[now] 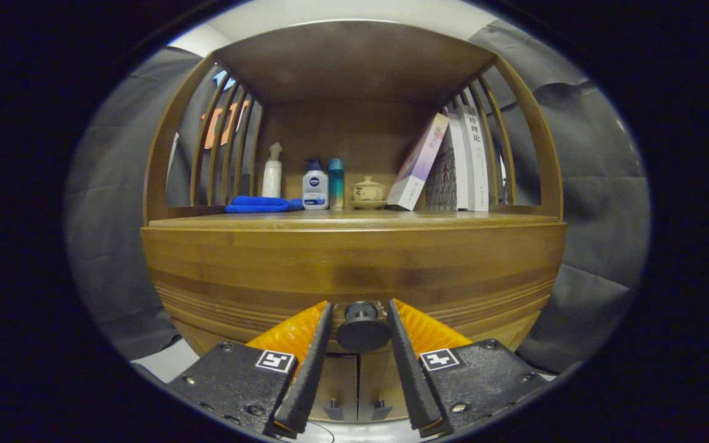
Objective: Pull open the drawer, take out the items inside it, and place them on the countertop above the cabinet.
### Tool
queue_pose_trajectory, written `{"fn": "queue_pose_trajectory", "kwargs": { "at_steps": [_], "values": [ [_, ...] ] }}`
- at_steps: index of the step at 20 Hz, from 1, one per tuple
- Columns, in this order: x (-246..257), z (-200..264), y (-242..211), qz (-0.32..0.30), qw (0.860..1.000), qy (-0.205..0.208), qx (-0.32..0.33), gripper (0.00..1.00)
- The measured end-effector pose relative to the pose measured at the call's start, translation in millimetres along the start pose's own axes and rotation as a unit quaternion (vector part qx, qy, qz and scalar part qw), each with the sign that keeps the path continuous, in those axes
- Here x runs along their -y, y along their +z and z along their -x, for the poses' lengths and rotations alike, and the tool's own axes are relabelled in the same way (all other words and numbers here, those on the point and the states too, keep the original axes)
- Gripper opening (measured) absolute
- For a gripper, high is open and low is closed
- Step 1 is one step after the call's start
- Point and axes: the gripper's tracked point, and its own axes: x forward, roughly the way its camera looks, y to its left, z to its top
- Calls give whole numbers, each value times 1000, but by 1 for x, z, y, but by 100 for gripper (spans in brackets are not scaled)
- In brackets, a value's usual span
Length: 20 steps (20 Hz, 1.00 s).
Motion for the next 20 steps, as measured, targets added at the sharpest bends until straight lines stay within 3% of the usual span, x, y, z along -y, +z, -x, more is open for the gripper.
{"fn": "queue_pose_trajectory", "kwargs": {
  "at_steps": [3,8,15,20],
  "values": [
    [-2,-1,-2,-21,1000,6,-15,53],
    [0,-1,-3,0,1000,-6,-12,52],
    [2,-1,-2,0,999,-1,-35,32],
    [4,26,-5,7,999,5,-37,29]
  ]
}}
